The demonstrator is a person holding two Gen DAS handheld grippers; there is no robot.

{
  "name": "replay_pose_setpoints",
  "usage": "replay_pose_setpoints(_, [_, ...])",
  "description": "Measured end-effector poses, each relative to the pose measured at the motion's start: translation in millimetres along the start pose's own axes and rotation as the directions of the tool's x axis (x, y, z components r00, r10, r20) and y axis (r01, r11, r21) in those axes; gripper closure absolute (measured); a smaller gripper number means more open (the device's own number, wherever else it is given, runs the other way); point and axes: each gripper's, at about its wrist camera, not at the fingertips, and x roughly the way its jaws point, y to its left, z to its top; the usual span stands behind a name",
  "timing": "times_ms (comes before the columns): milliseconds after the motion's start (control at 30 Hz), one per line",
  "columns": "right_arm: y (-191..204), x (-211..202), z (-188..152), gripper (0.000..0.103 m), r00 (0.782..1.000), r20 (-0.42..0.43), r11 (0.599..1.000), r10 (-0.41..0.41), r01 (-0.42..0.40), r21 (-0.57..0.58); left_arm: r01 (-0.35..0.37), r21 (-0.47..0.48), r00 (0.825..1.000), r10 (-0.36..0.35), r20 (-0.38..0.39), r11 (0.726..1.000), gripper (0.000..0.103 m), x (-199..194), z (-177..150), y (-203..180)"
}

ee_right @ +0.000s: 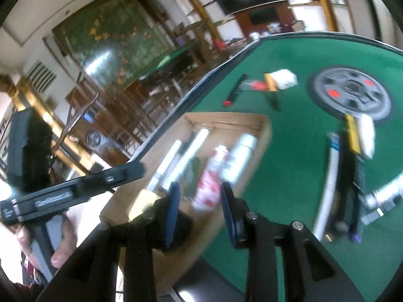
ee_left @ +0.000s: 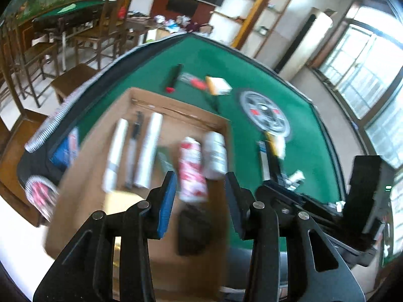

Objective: Organize rigid objects
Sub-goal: 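Lower the green tube and clear pen into the tray and open both tools, then grasp the black-clipped pen with the right tool while the left grasps the white blue-tipped pen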

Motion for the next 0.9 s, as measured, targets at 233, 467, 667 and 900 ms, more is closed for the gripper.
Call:
replay_pose_setpoints(233, [-37.7, -40.3, -22.8, 0.07, 0.997, 0.037, 0.995, -0.064, 0.062, 0.075, 0.025, 0.097, 0.998, -0.02, -0.052, 0.995, 0.063, 13.7, -27.1, -57.7])
replay_pose_setpoints(467, [-74.6, -74.5, -21.4, 0.07, 0.984, 0.075, 0.973, -0.162, 0.147, 0.177, 0.034, 0.118, 0.995, -0.023, -0.098, 0.992, 0.063, 31.6, -41.0, -85.3])
replay_pose_setpoints(667, [-109.7, -92.8, -23.0, 0.07, 0.969, 0.059, 0.933, -0.24, 0.214, 0.29, 0.027, 0.136, 0.993, -0.011, -0.116, 0.99, 0.063, 37.4, -48.1, -98.5])
replay_pose_setpoints(900, [-142.1, -77.5, -24.3, 0.071, 0.954, -0.047, 0.878, -0.297, 0.293, 0.378, 0.025, 0.152, 0.991, -0.004, -0.135, 0.988, 0.063, 42.9, -53.0, -104.3])
